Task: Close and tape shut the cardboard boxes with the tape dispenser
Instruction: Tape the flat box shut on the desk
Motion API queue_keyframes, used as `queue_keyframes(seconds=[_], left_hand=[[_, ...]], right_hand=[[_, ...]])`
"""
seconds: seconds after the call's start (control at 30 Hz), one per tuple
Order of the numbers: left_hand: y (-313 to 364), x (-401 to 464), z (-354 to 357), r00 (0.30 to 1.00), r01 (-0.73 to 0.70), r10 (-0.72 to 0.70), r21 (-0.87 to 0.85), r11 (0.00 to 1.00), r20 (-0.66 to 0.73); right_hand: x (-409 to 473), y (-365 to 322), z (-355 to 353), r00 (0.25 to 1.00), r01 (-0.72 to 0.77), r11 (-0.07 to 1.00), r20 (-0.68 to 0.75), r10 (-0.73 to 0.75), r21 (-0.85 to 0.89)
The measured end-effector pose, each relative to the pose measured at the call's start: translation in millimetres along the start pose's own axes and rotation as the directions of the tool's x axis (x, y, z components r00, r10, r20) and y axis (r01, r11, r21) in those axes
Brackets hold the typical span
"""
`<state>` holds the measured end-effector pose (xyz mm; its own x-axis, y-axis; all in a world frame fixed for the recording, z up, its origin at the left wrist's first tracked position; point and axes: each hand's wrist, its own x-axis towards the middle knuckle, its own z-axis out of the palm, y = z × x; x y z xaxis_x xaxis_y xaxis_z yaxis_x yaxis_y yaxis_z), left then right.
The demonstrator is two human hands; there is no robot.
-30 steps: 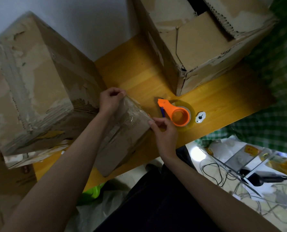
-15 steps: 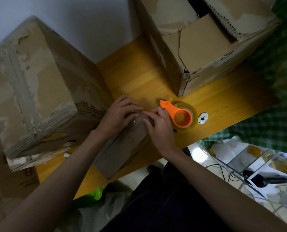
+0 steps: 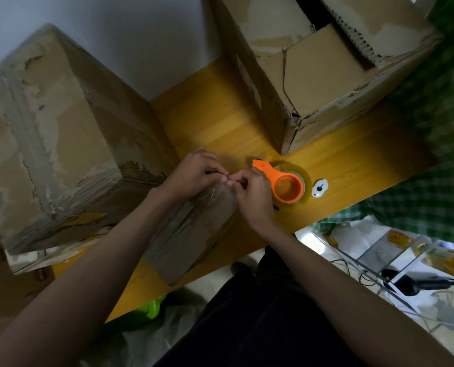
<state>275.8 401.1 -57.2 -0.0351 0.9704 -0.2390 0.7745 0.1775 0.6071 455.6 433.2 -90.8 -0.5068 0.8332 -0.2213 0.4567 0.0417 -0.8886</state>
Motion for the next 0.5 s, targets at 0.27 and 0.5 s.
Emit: queue_keyframes(seconds=[0.27,0.5], left_hand=[[-1,-17,5,0.958,0.149,-0.151,-0.027,0.988,-0.242],[-3,-27,7,0.947,0.223,-0.234,-0.074,0.972,-0.218]], right_hand=[[-2,3,-8,1.0,-0.013,1.0,0.002,0.013,0.003],[-24,16,-25,0.999,-0.044,0.997,-0.005,0.045,0.056]])
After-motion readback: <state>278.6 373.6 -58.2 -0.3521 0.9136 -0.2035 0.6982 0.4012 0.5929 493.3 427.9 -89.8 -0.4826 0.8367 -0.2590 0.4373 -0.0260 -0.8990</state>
